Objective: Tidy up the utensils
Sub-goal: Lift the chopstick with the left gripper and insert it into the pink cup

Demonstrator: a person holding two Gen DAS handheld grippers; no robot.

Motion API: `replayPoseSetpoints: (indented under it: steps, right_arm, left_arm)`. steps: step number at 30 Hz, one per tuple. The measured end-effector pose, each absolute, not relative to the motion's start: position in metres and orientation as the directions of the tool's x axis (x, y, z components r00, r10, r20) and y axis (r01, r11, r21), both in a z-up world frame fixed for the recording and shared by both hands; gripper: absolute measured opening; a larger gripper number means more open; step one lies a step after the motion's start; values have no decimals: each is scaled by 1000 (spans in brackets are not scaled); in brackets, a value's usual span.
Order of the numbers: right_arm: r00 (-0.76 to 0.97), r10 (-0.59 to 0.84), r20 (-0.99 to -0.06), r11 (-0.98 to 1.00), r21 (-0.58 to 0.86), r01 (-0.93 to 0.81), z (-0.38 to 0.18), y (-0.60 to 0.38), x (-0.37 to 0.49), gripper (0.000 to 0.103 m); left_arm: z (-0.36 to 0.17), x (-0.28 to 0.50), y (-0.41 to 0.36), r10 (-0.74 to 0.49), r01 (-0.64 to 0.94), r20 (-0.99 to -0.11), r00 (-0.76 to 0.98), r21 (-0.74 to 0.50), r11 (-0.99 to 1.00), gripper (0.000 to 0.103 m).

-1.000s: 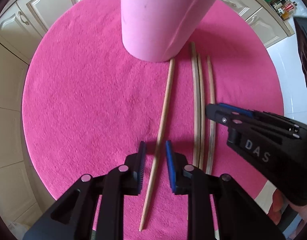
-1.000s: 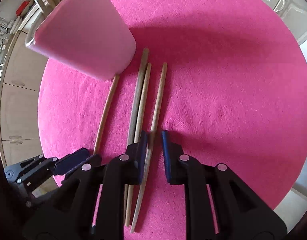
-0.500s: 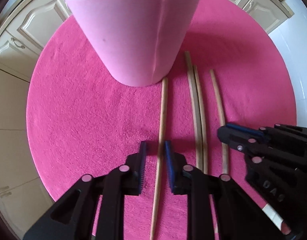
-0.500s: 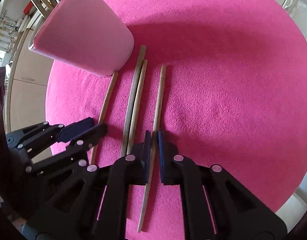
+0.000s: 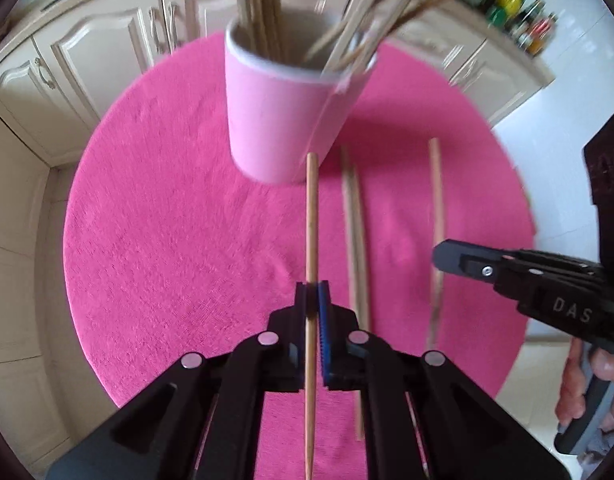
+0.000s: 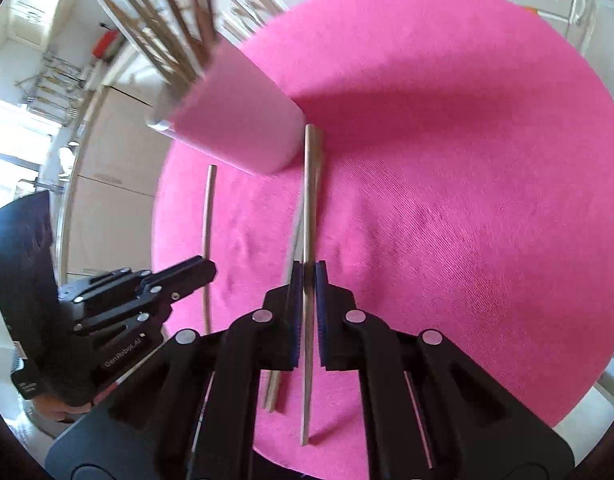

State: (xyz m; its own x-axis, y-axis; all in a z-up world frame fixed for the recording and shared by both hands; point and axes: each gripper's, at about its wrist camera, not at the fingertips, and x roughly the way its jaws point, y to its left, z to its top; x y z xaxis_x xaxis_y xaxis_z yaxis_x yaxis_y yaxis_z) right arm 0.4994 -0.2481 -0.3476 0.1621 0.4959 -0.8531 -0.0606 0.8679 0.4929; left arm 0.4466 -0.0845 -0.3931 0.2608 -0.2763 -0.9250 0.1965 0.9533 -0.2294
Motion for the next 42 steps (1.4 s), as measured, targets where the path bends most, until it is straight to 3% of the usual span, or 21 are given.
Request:
replayPoseSetpoints:
  steps: [6, 13, 23, 32, 36, 42]
  right_arm:
    - [202, 539, -818, 842, 517, -151, -326, -241, 486, 6]
    - [153, 372, -916, 928, 372, -30, -363, -235, 481, 7]
    - [57, 295, -954, 954, 297, 27, -403, -207, 490, 9]
    - [80, 180, -980, 984, 179, -22, -401, -182, 489, 7]
    - [102, 262, -960, 965, 263, -12, -399, -190, 482, 7]
    - [225, 393, -892, 919, 388, -68, -351, -208, 469, 7]
  left_arm:
    - [-358, 433, -69, -337, 204, -862, 378, -277, 939, 6]
    - [-367, 442, -50, -302, 136, -890, 343, -271, 953, 6]
    - [-383, 451, -43, -290, 119, -903, 318, -265, 957, 6]
    - [-387, 453, -37, -295, 113, -906, 303, -273, 955, 6]
    - [-379, 450, -37, -308, 135, -894, 325, -279, 951, 6]
    - [-357, 446, -34, -342, 150, -852, 397, -307, 940, 6]
